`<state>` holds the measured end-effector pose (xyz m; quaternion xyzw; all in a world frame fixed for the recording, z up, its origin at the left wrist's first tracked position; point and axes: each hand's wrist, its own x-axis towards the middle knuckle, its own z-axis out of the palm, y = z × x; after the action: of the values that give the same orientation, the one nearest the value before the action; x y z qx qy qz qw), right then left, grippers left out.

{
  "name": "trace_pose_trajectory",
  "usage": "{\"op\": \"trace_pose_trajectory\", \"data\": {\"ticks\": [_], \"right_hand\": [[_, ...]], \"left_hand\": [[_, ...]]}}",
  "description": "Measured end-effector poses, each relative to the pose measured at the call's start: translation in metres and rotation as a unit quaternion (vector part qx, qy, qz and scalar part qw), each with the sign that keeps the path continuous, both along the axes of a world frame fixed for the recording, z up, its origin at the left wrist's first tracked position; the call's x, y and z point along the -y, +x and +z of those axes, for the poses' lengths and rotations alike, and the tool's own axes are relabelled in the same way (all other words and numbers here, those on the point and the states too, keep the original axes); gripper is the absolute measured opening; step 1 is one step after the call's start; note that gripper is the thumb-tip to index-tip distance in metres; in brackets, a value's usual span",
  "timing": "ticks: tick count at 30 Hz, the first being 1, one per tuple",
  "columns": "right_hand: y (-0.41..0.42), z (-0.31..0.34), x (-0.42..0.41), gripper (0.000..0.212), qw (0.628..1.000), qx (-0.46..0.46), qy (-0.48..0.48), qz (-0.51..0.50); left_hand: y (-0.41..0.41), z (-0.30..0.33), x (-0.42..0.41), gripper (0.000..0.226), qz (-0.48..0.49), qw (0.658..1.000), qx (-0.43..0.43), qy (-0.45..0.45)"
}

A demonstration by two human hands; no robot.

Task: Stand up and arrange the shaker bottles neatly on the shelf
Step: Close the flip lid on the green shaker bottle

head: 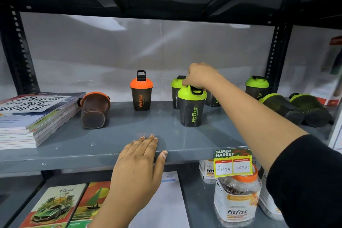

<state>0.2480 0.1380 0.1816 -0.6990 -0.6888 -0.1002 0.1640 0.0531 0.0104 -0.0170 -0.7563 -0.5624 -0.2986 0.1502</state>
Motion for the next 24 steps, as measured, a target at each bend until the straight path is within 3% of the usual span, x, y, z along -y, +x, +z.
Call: {"op": "trace_pose_trajectory", "data": {"ticks": [21,24], "right_hand": [[-0.012,0.005,0.012,0.027,0.999,0.043,-0.032,0.002],[-0.015,0.01,0.017,0.052,0.991,0.104,-0.069,-0.037]], "left_hand": [[0.001,0.002,0.001,0.06,-0.018,0.999,0.023,-0.013],[-0.003,0.003,0.002,0.062,-0.035,0.999,0.026,-0.018]]}}
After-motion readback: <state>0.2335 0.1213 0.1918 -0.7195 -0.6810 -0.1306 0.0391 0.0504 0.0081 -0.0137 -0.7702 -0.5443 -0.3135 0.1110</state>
